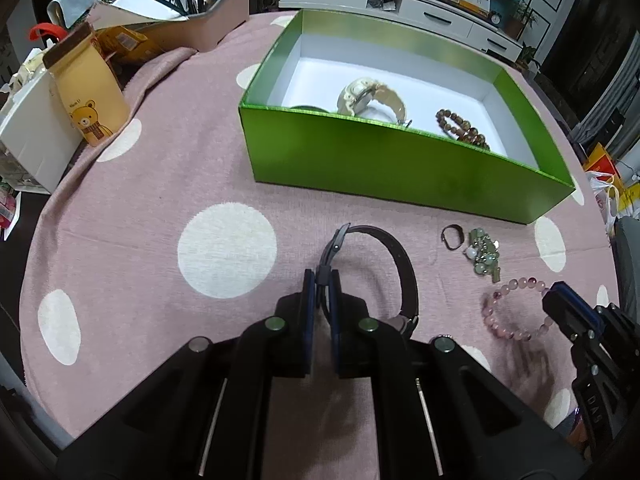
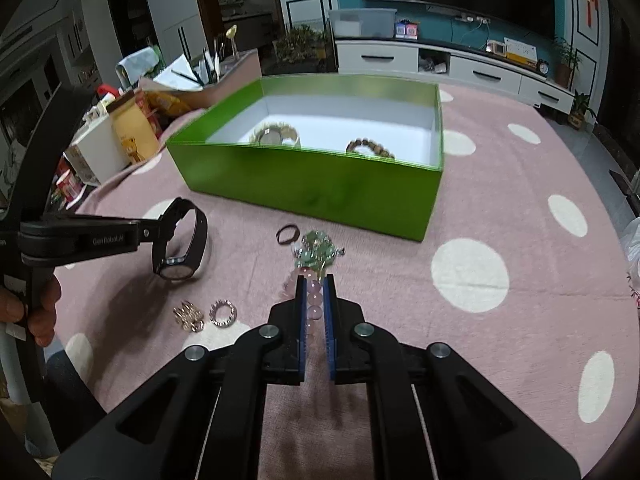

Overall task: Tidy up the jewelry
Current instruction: 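Carry the black watch with the left tool while the right tool lowers the pink bracelet into the box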

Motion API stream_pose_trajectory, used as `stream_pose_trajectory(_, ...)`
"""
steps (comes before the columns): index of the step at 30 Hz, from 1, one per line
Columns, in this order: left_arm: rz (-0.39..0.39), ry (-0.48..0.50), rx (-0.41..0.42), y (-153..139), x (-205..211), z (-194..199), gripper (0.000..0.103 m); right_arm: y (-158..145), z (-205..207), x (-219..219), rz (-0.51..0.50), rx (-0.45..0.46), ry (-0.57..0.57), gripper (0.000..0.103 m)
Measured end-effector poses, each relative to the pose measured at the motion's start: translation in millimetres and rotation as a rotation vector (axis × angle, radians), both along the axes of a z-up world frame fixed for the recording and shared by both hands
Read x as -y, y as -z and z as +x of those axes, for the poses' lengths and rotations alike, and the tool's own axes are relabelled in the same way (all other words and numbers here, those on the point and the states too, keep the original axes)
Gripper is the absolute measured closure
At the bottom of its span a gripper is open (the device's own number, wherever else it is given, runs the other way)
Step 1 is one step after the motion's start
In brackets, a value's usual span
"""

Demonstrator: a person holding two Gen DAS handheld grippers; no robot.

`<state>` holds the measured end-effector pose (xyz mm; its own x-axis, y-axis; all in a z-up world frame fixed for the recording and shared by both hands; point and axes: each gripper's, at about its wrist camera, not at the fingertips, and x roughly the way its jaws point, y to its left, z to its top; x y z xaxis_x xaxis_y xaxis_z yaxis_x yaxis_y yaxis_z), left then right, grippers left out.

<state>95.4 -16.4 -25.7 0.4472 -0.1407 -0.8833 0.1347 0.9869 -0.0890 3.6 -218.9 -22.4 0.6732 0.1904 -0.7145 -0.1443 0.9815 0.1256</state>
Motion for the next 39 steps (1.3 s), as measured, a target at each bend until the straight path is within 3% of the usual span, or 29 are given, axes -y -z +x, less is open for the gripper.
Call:
stream_pose_trajectory(17, 0.016, 0.023, 0.103, -47, 4, 1, 0.097, -46, 2, 8, -0.006, 0.115, 0.011, 0.096)
stream_pose_trajectory(29, 0.025, 0.058, 0.173, -80, 19, 19, 0.097, -83, 26, 14, -0.013, 0.211, 0.019, 0.096)
stream_pose_trajectory(39, 0.034, 0.067, 0.221, -101, 28, 38, 0.097, -95, 48, 16, -0.012, 0.241, 0.021, 0.096)
